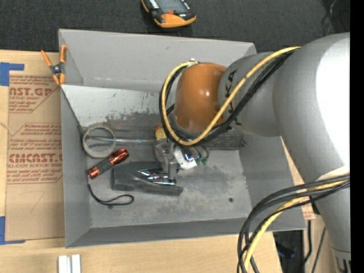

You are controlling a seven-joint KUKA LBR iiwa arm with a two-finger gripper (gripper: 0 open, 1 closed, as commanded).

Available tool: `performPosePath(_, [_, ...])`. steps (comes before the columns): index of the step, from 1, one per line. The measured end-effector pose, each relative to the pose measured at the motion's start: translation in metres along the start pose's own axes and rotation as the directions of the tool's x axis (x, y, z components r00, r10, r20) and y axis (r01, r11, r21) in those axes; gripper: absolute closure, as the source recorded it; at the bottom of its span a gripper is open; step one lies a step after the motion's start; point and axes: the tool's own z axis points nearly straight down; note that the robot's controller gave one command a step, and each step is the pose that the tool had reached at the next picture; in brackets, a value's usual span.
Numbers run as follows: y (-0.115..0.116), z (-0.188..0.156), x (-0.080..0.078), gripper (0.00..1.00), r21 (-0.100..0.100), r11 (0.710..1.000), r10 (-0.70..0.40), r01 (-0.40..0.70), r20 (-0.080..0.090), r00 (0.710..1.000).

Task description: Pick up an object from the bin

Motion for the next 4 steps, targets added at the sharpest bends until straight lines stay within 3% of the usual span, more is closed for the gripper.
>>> performPosePath(1, [0.017, 0.006, 0.024, 0.00, -0.011, 0.899, 0.437, -0.437, 0.007, 0.899])
performPosePath(2, [0.019, 0.002, 0.035, 1.00, -0.009, 0.869, 0.495, -0.495, -0.001, 0.869])
performPosePath(4, [0.021, 0.004, 0.031, 1.00, -0.006, 0.866, 0.500, -0.500, -0.010, 0.866])
